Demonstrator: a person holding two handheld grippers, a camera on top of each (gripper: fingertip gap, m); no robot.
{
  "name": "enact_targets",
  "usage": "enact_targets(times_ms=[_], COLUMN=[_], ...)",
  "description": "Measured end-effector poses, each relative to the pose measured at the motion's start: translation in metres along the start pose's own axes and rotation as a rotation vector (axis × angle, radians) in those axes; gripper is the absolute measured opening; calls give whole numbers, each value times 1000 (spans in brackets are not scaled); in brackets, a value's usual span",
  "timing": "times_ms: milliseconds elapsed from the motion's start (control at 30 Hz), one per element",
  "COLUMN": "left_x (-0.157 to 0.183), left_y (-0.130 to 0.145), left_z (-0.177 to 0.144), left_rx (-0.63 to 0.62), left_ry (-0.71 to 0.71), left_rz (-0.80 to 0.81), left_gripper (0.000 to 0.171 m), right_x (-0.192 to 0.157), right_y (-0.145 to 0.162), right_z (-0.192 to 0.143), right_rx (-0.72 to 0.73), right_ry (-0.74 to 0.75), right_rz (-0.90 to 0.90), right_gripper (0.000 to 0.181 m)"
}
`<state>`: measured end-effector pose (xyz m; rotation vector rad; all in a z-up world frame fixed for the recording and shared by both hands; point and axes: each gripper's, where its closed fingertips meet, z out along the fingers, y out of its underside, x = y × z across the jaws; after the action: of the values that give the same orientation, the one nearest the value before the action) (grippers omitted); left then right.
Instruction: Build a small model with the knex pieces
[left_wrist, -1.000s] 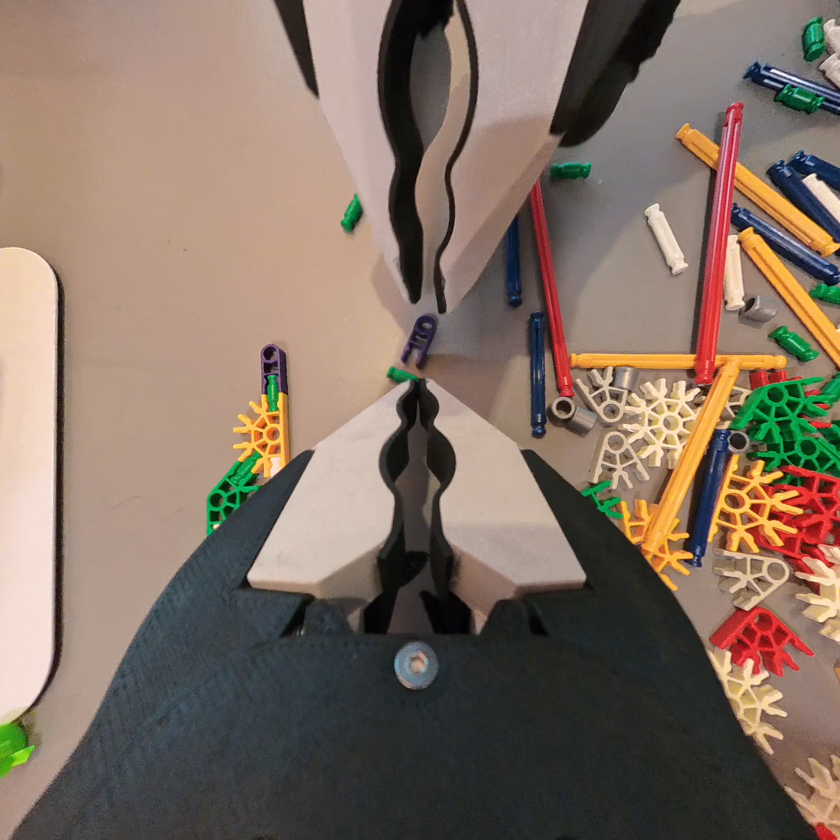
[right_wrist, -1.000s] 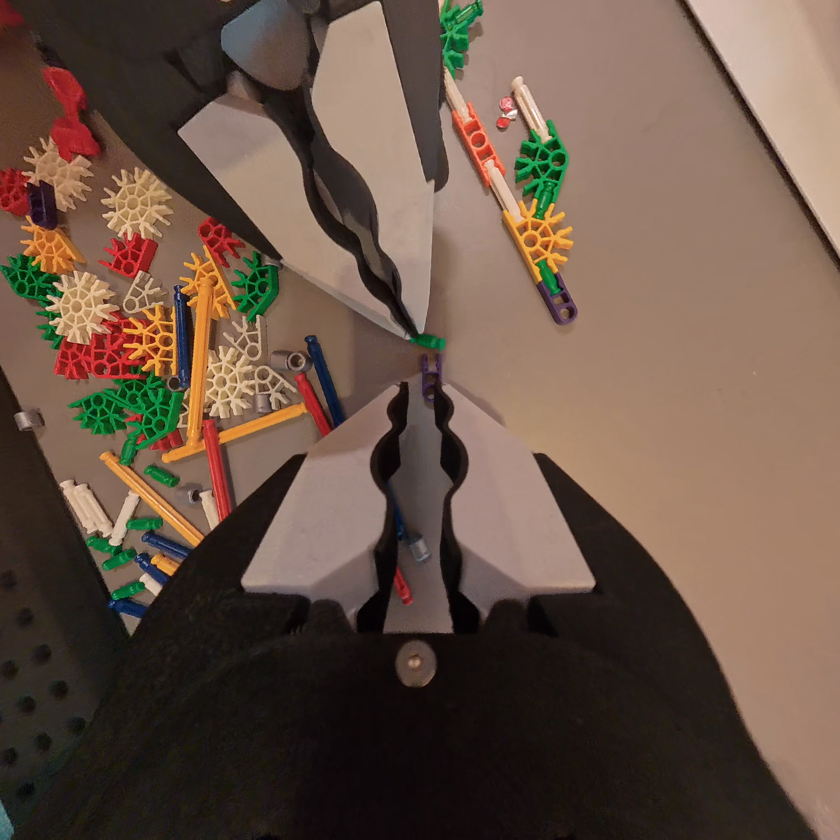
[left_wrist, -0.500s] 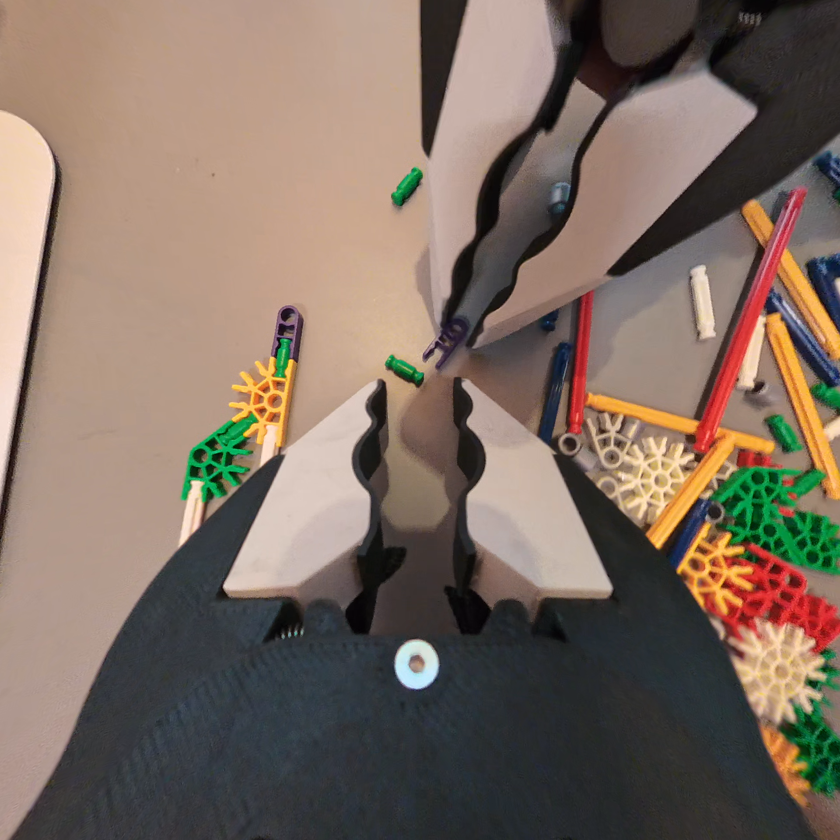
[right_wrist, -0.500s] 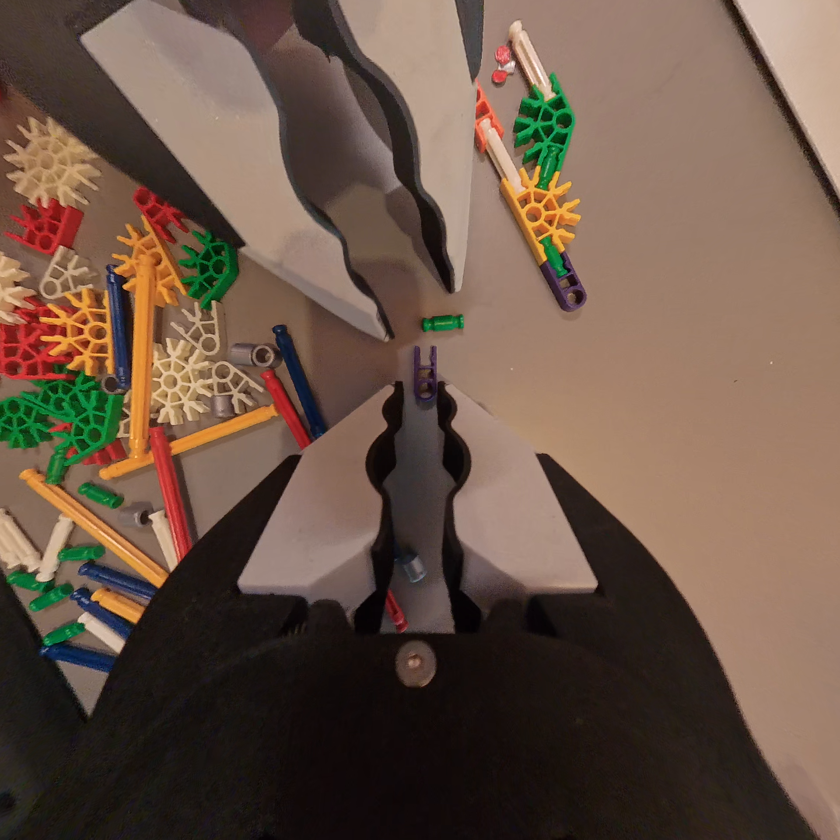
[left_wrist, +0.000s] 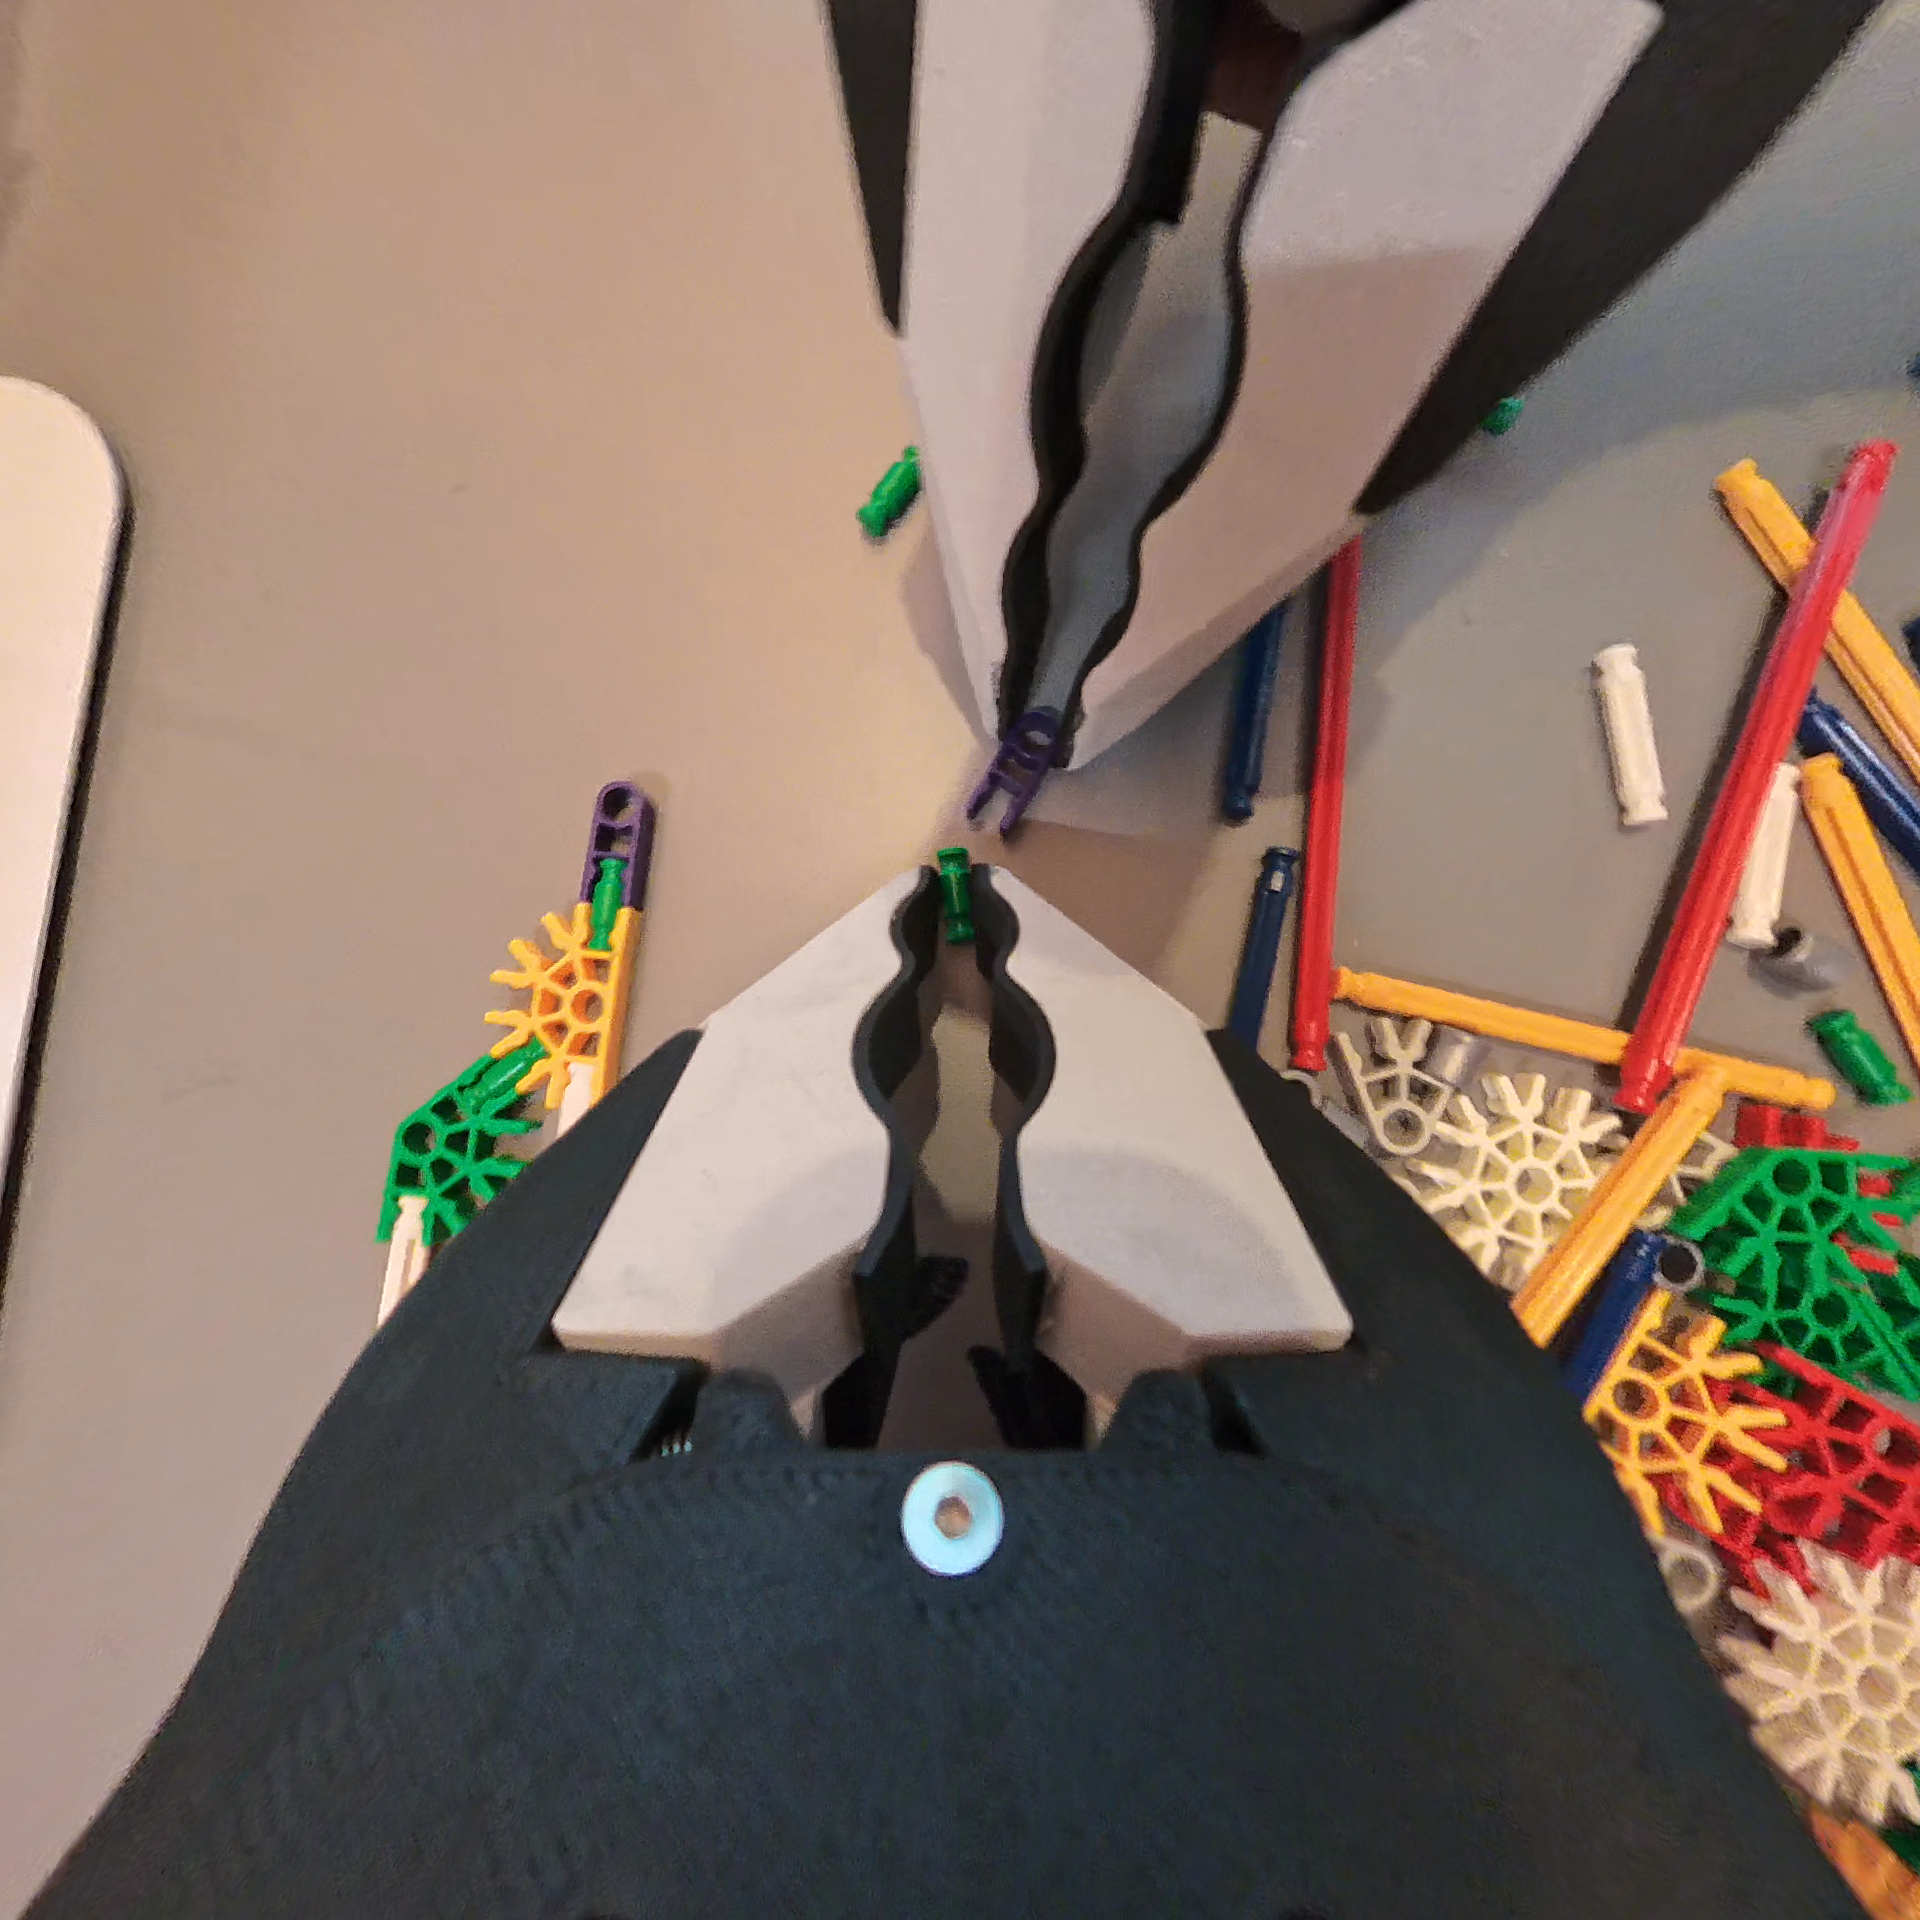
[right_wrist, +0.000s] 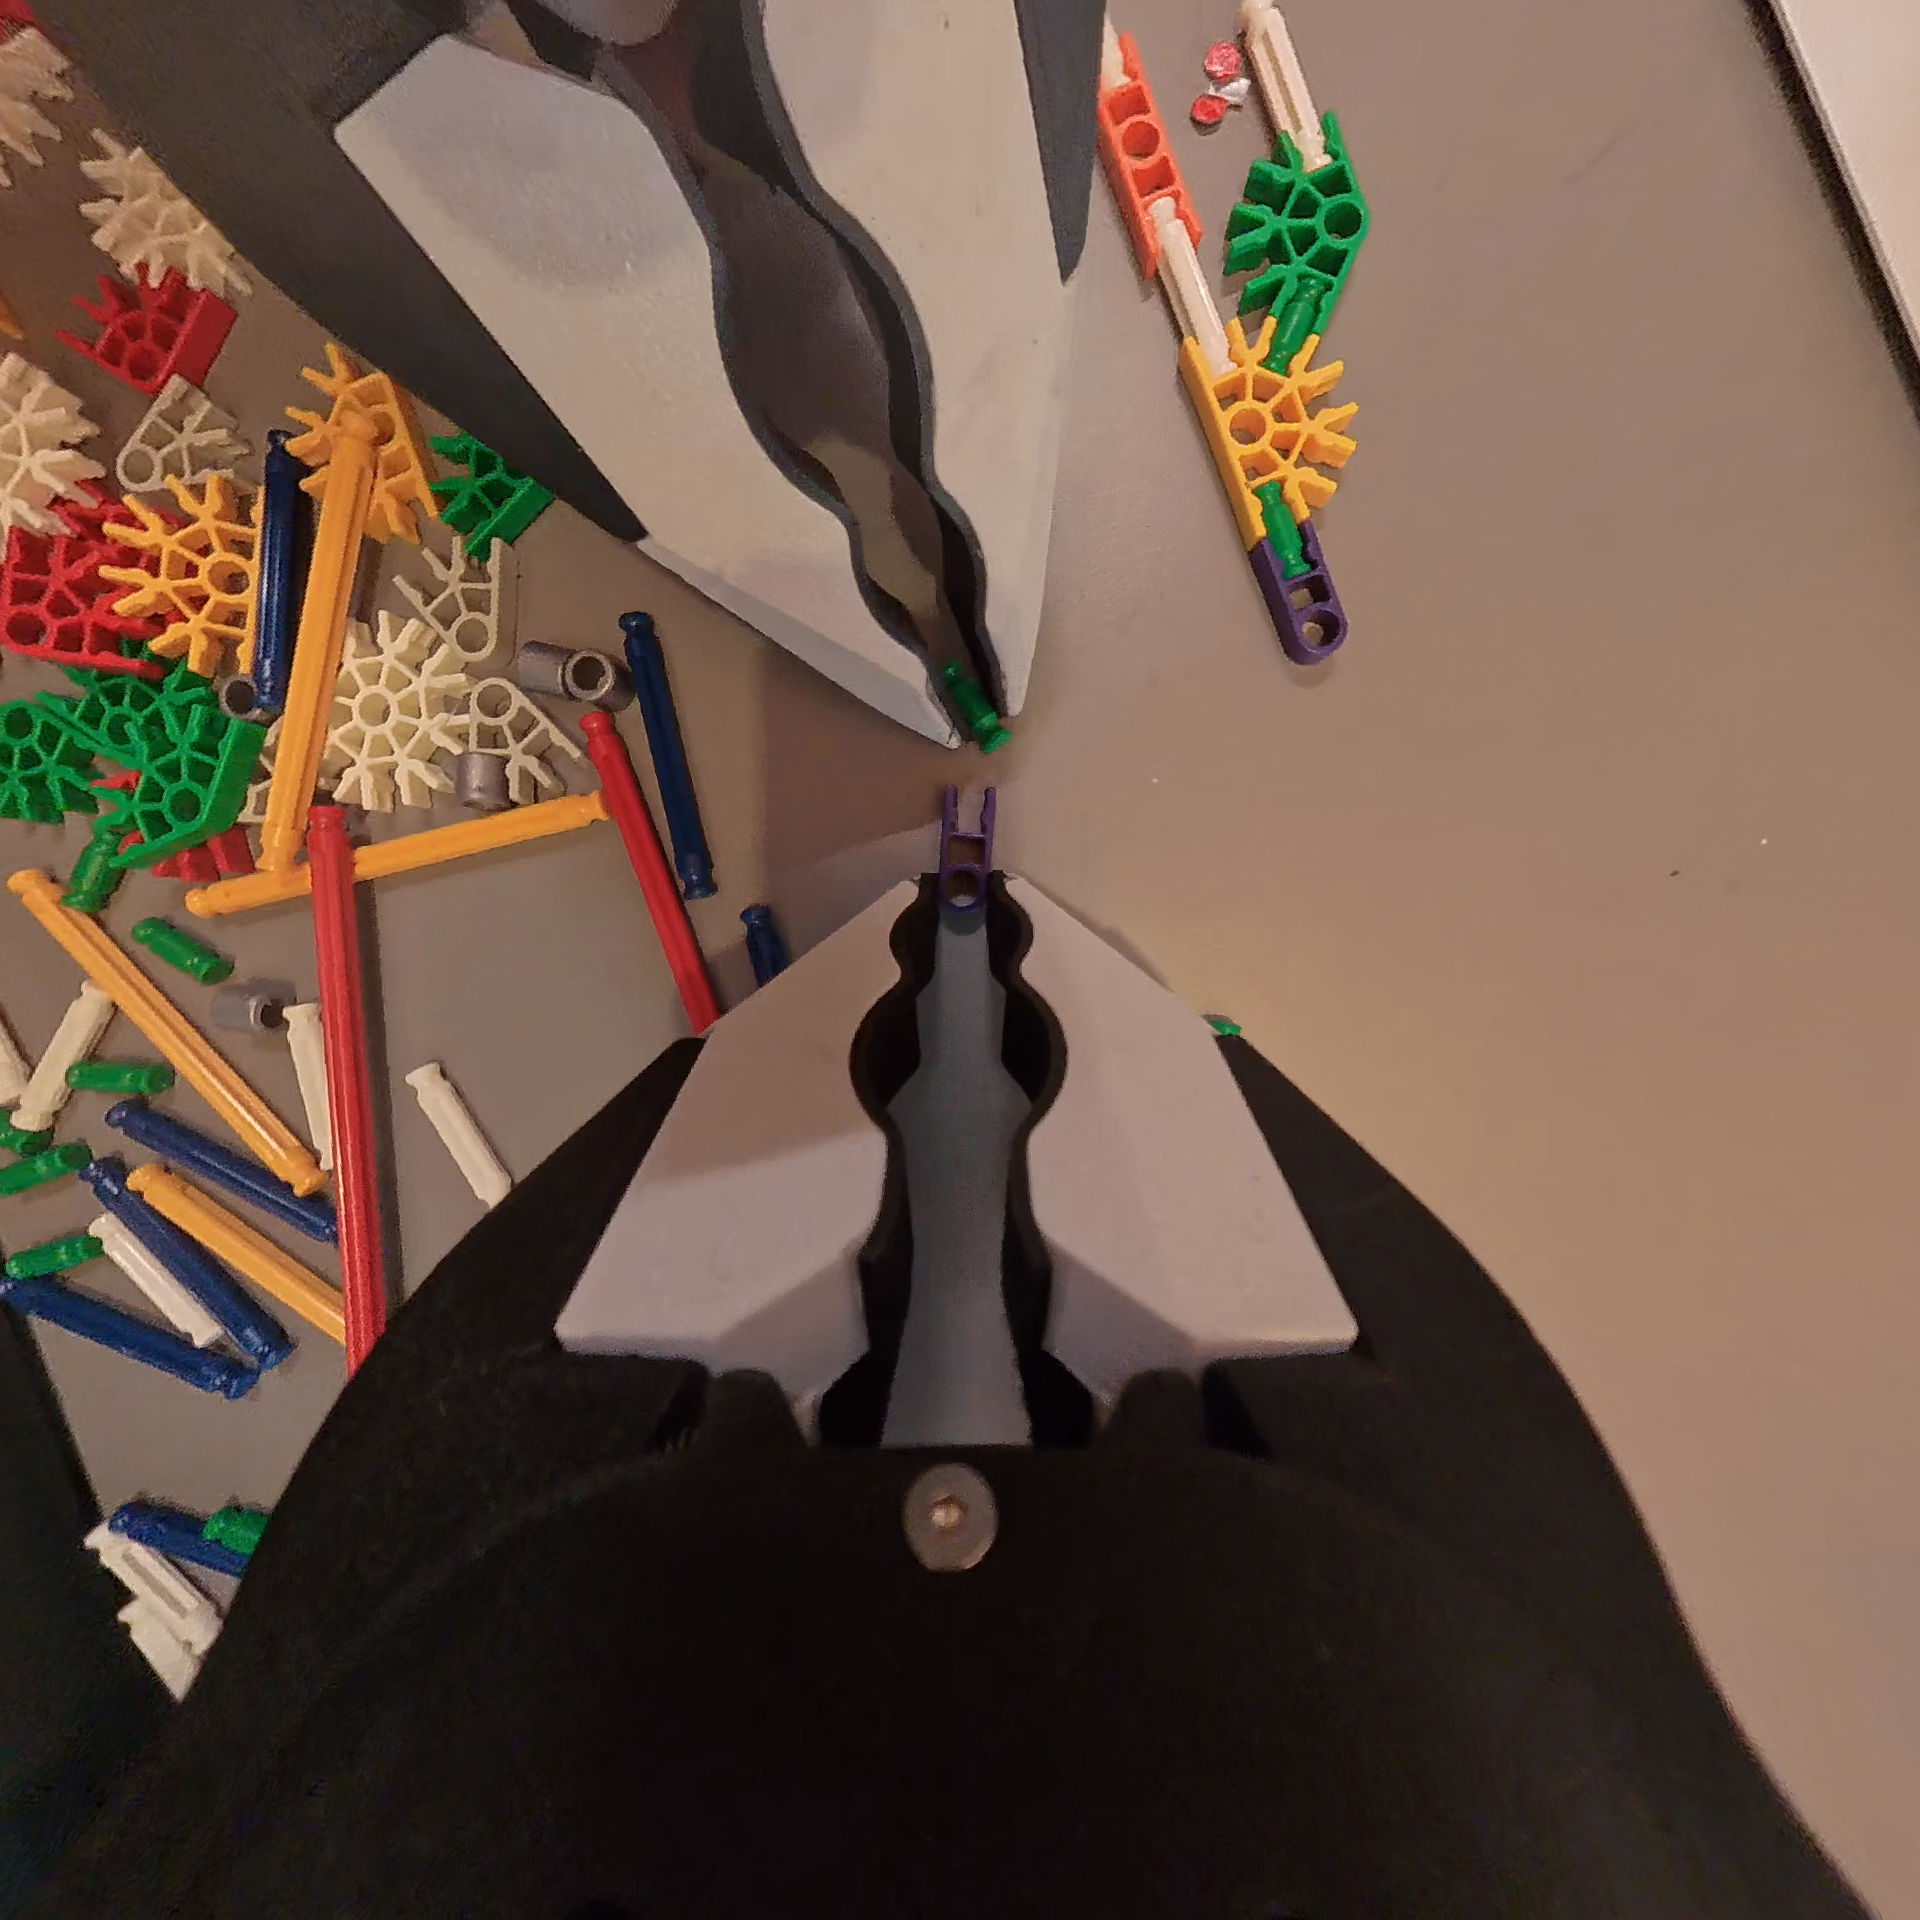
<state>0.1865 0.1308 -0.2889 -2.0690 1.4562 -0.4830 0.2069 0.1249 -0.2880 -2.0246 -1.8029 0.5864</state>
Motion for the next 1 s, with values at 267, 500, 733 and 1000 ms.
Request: enact_targets(times_ms=[267,500,733,1000], left_x=[8,7,9,12], left_y=[2,4,6,6], left_z=[-2,-9,-6,-6], left_rx=[22,39,25,26], left_ry=[69,72,68,134], left_rz=[119,131,121,191], left_gripper=[3,12,6,4], right_x=[-3,-7,-3,-5], right_y=[-10,-15,-16,-11], right_z=[-8,1,-2,1], right_rx=[59,33,21,-44], right_ry=[-48,-93,-119,-169], right_rz=[-62,-133,-179,-261], right_gripper=[7,7,7,7])
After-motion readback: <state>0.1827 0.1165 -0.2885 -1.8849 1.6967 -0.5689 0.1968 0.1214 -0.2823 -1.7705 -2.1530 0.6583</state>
